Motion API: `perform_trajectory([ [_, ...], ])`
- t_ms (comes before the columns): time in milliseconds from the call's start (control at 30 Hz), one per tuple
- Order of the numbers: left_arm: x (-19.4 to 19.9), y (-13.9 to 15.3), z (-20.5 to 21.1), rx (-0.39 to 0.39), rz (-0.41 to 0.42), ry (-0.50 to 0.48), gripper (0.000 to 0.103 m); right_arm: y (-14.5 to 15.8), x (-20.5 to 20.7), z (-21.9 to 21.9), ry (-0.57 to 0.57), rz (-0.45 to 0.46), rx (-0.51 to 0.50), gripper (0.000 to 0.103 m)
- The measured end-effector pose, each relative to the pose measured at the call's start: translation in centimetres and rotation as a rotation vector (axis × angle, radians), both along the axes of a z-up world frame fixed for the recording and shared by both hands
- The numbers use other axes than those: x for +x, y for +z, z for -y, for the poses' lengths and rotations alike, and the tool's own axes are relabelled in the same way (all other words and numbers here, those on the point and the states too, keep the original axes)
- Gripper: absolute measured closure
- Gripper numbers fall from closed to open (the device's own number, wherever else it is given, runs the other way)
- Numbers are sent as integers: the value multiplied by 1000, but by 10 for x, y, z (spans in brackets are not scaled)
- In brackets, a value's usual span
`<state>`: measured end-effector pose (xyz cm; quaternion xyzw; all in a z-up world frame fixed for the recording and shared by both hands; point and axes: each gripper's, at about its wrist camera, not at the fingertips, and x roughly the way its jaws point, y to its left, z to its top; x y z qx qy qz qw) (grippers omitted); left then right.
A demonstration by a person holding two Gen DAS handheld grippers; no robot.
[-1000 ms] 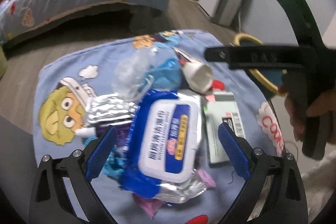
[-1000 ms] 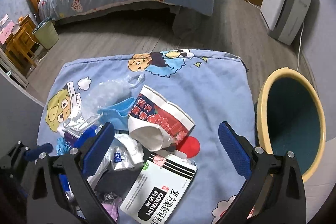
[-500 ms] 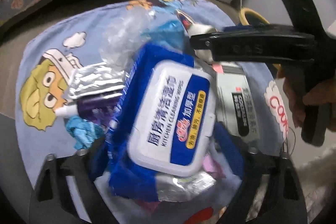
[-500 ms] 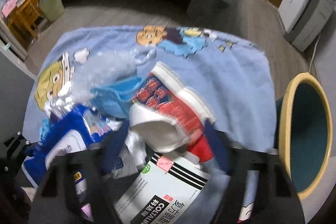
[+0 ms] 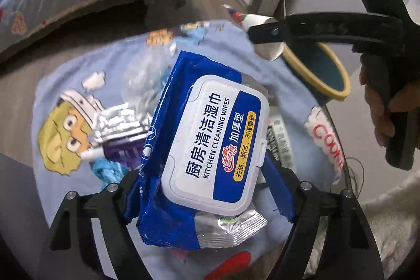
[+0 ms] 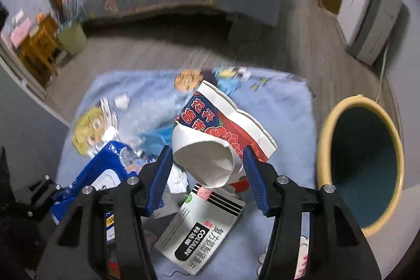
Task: Collect trash
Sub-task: 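Carry the cup and wipes pack over the bin and release both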
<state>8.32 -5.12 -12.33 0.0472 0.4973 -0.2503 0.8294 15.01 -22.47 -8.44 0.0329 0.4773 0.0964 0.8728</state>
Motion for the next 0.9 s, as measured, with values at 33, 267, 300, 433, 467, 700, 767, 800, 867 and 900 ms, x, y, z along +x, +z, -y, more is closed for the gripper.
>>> perform_trajectory([
  [33, -2, 6, 0, -6, 17, 2, 23, 9, -5, 9, -17, 18, 12, 48],
  [267, -7, 49, 8, -59, 122, 10, 23, 57, -35, 63, -122, 119, 19, 48],
  [300, -6, 51, 10, -65, 128, 13, 23, 60, -40, 71, -141, 129, 16, 48],
  [433, -2, 67, 28, -99, 165, 6, 23, 61, -58, 110, -225, 133, 46, 48],
  [467, 0, 71, 36, -103, 177, -3, 23, 60, -56, 119, -239, 123, 39, 48],
  [700, 13, 68, 89, -121, 193, -63, 23, 27, -40, 180, -320, 98, -3, 48],
  [767, 15, 66, 108, -118, 193, -96, 23, 15, -36, 201, -350, 78, 4, 48],
  [800, 15, 64, 120, -119, 186, -118, 23, 9, -35, 210, -364, 67, 10, 48],
  [867, 19, 57, 143, -108, 170, -158, 23, -2, -33, 226, -396, 47, 20, 48],
  [900, 20, 54, 150, -101, 164, -169, 23, -7, -33, 234, -414, 37, 28, 48],
])
